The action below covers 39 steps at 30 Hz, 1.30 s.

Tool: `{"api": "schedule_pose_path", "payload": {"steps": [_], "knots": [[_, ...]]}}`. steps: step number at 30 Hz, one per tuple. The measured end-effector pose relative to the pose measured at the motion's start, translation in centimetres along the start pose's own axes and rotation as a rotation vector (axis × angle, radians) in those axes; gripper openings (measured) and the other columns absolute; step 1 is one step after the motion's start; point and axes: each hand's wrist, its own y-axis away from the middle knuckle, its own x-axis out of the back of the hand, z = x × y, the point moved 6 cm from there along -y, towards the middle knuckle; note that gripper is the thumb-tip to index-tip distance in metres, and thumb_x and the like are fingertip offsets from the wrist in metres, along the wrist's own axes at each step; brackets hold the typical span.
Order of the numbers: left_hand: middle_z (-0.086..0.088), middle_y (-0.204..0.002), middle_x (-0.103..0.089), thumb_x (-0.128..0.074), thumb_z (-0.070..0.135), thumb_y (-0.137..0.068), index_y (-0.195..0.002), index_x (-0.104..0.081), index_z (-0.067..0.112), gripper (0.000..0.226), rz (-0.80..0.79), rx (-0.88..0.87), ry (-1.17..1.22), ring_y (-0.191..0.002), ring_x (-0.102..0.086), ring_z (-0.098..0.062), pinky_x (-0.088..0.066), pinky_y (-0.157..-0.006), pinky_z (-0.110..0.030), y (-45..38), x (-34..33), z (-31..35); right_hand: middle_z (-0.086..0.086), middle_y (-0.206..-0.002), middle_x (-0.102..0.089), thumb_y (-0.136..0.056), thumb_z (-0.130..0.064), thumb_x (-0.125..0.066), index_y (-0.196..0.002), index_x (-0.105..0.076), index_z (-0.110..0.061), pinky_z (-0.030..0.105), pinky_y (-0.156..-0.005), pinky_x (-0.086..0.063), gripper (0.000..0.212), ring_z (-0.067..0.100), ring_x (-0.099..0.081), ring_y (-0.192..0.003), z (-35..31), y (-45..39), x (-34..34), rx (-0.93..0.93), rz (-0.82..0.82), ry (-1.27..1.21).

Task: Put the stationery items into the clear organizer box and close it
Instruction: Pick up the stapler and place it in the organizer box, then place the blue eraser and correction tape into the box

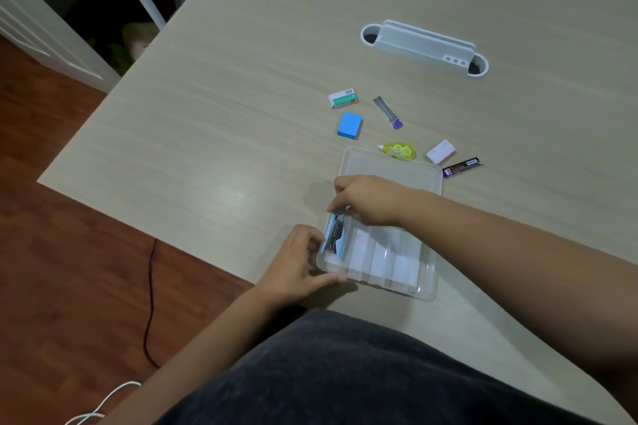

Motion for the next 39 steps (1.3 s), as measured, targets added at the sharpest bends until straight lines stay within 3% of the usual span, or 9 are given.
{"api": "schedule_pose_path", "payload": {"steps": [5,12,17,21,26,29,34,37,39], "knots": [[0.007,-0.107,-0.052,-0.081,0.058,-0.061,-0.113,-0.051,0.023,0.069,0.0,-0.051,-0.006,-0.094,-0.052,-0.003,-0.047,-0.079,-0.015,-0.1,0.6,-0.9,0.007,-0.116,-0.063,-0.091,-0.018,-0.055,-0.126,-0.062,-0.015,0.034,-0.093,-0.047,0.036,0.024,-0.058,-0.108,-0.2,0.7,-1.8,-0.053,0.073,-0.166],[0.008,-0.104,-0.054,-0.078,0.061,-0.061,-0.11,-0.053,0.024,0.066,-0.009,-0.04,0.009,-0.091,-0.054,-0.006,-0.049,-0.076,-0.015,-0.4,0.5,-0.9,0.0,-0.119,-0.05,-0.091,-0.021,-0.051,-0.122,-0.065,-0.029,0.032,-0.089,-0.038,0.035,0.02,-0.045,-0.108,0.1,2.6,-2.9,-0.099,0.217,-0.049],[0.011,-0.099,-0.057,-0.085,0.054,-0.057,-0.104,-0.055,0.027,0.062,-0.048,0.002,0.015,-0.086,-0.057,-0.007,-0.047,-0.07,-0.016,-1.1,1.4,-1.0,-0.001,-0.119,-0.048,-0.09,-0.011,-0.051,-0.115,-0.071,-0.023,0.029,-0.086,-0.047,0.034,0.01,-0.046,-0.091,1.2,2.8,-3.4,-0.191,0.27,-0.356],[0.012,-0.104,-0.06,-0.088,0.055,-0.051,-0.105,-0.056,0.027,0.068,-0.048,0.013,0.044,-0.089,-0.057,-0.005,-0.047,-0.071,-0.015,-1.9,3.1,-0.9,-0.002,-0.102,-0.053,-0.086,0.001,-0.052,-0.1,-0.076,-0.016,0.017,-0.072,-0.043,0.032,0.004,-0.053,-0.078,4.2,4.5,-2.1,-0.36,0.589,-0.627],[0.006,-0.11,-0.058,-0.073,0.038,-0.081,-0.115,-0.056,0.023,0.041,0.072,-0.009,0.088,-0.089,-0.058,-0.015,-0.051,-0.075,-0.023,-6.6,6.0,2.1,0.001,-0.098,-0.055,-0.087,0.001,-0.049,-0.097,-0.075,-0.015,0.001,-0.057,-0.039,0.032,0.005,-0.047,-0.06,9.9,7.4,-0.5,-0.698,0.86,-0.82],[0.0,-0.116,-0.056,-0.066,0.027,-0.087,-0.122,-0.055,0.02,0.037,0.078,-0.067,-0.042,-0.092,-0.057,-0.016,-0.045,-0.074,-0.021,-11.6,6.8,4.4,-0.001,-0.097,-0.057,-0.086,-0.003,-0.053,-0.102,-0.074,-0.013,0.013,-0.067,-0.041,0.028,0.005,-0.049,-0.061,12.6,7.2,-0.2,-0.777,0.828,-0.768],[-0.009,-0.126,-0.05,-0.066,0.021,-0.083,-0.122,-0.057,0.017,0.041,0.027,-0.111,-0.306,-0.113,-0.054,-0.026,-0.044,-0.097,-0.033,-19.4,7.5,5.5,-0.001,-0.095,-0.05,-0.085,-0.018,-0.064,-0.113,-0.07,-0.018,0.026,-0.093,-0.043,0.029,0.015,-0.052,-0.085,15.7,4.8,0.4,-0.795,0.621,-0.602],[-0.01,-0.132,-0.047,-0.072,0.023,-0.078,-0.127,-0.057,0.018,0.051,0.026,-0.092,-0.369,-0.12,-0.051,-0.031,-0.041,-0.104,-0.036,-22.8,8.3,5.0,0.004,-0.1,-0.052,-0.085,-0.024,-0.065,-0.118,-0.068,-0.022,0.024,-0.092,-0.04,0.032,0.023,-0.06,-0.101,16.5,3.3,1.0,-0.771,0.544,-0.573],[-0.009,-0.139,-0.043,-0.074,0.024,-0.076,-0.134,-0.051,0.02,0.062,-0.083,-0.112,-0.467,-0.124,-0.047,-0.031,-0.039,-0.107,-0.037,-24.3,7.8,5.0,0.01,-0.112,-0.057,-0.086,-0.027,-0.065,-0.121,-0.066,-0.021,0.022,-0.087,-0.037,0.035,0.025,-0.059,-0.109,16.9,2.2,1.3,-0.754,0.474,-0.54]]}}
